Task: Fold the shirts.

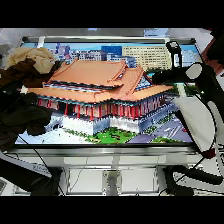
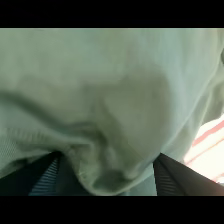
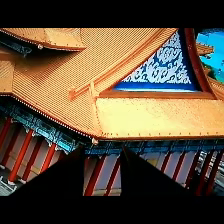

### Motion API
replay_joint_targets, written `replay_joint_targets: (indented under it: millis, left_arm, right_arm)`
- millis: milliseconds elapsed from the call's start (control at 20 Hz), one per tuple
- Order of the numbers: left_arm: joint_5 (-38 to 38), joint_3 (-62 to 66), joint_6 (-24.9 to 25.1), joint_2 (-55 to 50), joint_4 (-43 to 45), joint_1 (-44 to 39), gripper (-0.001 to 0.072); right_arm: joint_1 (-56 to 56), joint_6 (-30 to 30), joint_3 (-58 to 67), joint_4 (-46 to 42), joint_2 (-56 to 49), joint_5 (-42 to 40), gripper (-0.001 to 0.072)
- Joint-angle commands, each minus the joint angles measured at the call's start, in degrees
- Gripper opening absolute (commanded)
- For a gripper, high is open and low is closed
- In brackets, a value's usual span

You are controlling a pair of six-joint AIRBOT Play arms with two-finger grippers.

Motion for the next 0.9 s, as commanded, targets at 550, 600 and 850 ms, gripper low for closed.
replay_joint_targets:
  millis: [550, 600, 850]
  left_arm:
    - [2.49, 0.04, 17.38, 4.35, -40.94, -3.15, 0.0012]
    - [2.32, 0.04, 20.2, 5.62, -46.84, -5.07, 0.0012]
    - [0.96, 0.02, 26.25, 10.19, -55.98, -23.56, 0.0012]
  right_arm:
    - [-0.02, 0.0, 0.2, 10.32, 0.2, 0.09, 0.0275]
    - [-0.02, -0.02, 0.2, 13.09, 0.42, -0.07, 0.0275]
    - [-0.17, -0.04, 0.17, 16.68, 4.0, -2.89, 0.0275]
